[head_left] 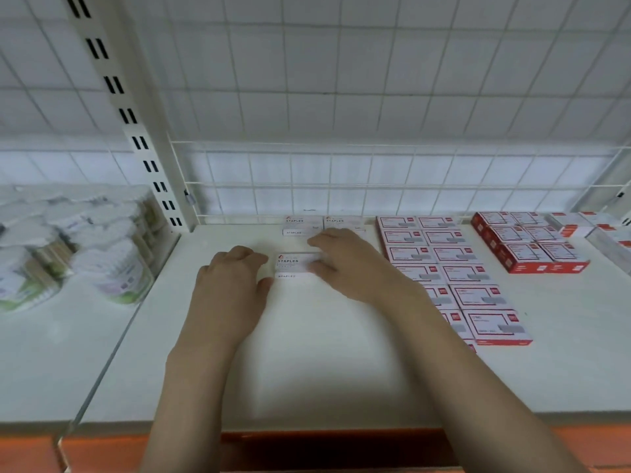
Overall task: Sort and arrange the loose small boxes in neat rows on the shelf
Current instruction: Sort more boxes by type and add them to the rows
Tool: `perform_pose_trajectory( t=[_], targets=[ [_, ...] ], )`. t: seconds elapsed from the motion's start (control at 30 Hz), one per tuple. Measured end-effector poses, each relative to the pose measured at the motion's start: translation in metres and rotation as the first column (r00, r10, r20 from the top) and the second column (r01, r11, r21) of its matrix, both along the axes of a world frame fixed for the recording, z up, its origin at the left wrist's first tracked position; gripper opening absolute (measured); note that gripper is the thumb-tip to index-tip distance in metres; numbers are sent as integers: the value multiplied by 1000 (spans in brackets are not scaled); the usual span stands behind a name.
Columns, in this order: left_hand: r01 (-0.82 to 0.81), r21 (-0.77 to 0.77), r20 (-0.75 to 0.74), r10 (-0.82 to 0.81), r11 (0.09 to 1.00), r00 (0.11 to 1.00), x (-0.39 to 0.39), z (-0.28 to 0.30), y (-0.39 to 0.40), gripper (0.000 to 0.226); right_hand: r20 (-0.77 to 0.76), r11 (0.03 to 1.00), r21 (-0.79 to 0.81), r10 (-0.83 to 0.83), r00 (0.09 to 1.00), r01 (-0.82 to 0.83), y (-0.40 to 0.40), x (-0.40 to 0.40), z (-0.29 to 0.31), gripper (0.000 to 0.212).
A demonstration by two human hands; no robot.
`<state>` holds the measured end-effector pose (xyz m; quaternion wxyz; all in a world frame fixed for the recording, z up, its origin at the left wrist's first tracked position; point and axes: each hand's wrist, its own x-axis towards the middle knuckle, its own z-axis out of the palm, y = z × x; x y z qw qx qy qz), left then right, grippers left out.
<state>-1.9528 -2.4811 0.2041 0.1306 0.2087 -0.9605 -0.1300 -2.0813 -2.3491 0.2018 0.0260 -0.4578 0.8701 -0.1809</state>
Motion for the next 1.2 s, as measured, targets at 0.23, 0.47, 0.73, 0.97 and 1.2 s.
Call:
perform_pose_trajectory(
  t=[0.23,0.47,0.73,0.97,1.2],
  targets=[
    [199,-4,11,-199,980,980,-14,-14,40,34,-10,986,-89,-141,990,140,54,2,2,33],
    [181,-104,153,-164,978,974,-27,-26,46,50,29,972,-129,-193,981,195,70,5,-4,37],
    [239,-124,245,-204,963,948,-50,-24,27,51,29,965,-154,-208,978,210,71,4,-4,39],
    [277,-136,291,-229,951,929,-64,-25,18,53,42,962,-150,-225,974,229,72,0,-4,39],
    [265,-130,303,-216,955,928,-69,-18,20,51,43,963,-136,-227,973,231,74,-3,1,40]
  ],
)
